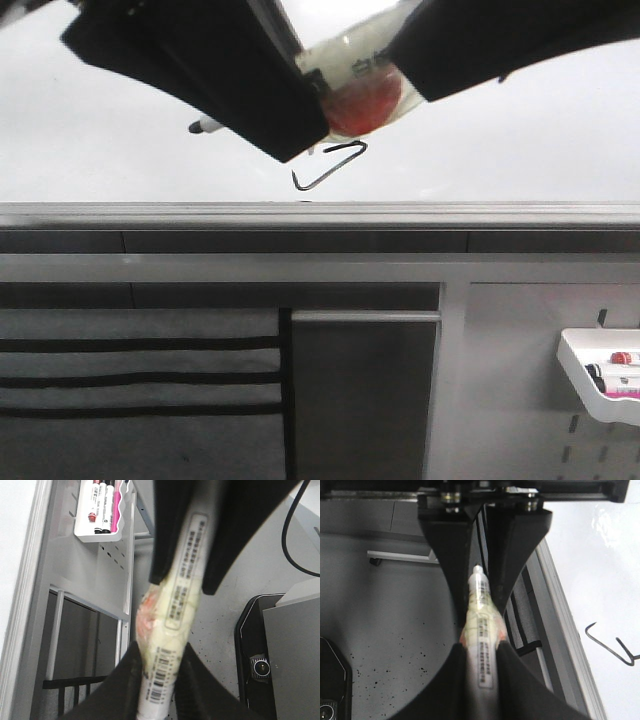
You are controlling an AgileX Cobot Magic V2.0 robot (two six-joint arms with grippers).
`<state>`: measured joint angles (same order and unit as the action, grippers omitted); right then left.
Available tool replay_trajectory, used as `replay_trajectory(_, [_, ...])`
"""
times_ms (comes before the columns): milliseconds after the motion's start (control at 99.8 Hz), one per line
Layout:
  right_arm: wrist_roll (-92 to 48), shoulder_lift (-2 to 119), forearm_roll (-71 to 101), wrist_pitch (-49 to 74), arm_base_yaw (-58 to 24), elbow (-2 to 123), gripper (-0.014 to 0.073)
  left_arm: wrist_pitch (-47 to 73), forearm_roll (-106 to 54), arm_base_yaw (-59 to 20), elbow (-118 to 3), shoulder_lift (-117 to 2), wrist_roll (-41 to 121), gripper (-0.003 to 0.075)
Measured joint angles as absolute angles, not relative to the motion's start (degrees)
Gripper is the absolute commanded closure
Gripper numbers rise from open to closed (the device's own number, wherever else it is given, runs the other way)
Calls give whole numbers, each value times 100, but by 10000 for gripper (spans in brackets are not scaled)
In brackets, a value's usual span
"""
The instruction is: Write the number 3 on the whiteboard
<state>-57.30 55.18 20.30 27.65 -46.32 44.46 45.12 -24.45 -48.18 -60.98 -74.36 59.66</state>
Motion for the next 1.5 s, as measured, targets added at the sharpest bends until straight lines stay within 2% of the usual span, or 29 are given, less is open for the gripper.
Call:
replay_trajectory(100, [-5622,5518,2030,2733,-4542,4446,359,4515,-2470,-4807,-6098,-7436,5954,738])
replay_trajectory(180, [-5361,5505,2042,2596,-4324,4446,296,4493,-2554,-4671,-6098,-7436,5767,738])
replay_trajectory(311, [-4922,5270,2042,2584,-3717,4433,295,4389,-2566,-4126,-6098,-7436,5237,738])
replay_trajectory(501, [-4447,4793,2042,2609,-2880,4433,295,3971,-2566,-2853,-5984,-7436,4311,738])
replay_trajectory(762, [-4341,4668,2042,3148,-2488,4433,295,2245,-3379,-1360,-5150,-7502,3821,738])
replay_trajectory(952, [-4341,4668,2042,3250,-2488,4429,295,1505,-3769,-1171,-4977,-7888,3816,738])
replay_trajectory(1333, [-4337,4668,2042,3250,-2488,4429,295,1351,-4140,-1171,-4977,-8332,3808,731])
replay_trajectory(1423, [-4337,4668,2042,3250,-2488,4429,295,1339,-4205,-1171,-4977,-8397,3818,690])
replay_trajectory(1504, [-4337,4668,2042,3250,-2488,4429,295,1317,-4277,-1171,-4977,-8426,3818,618])
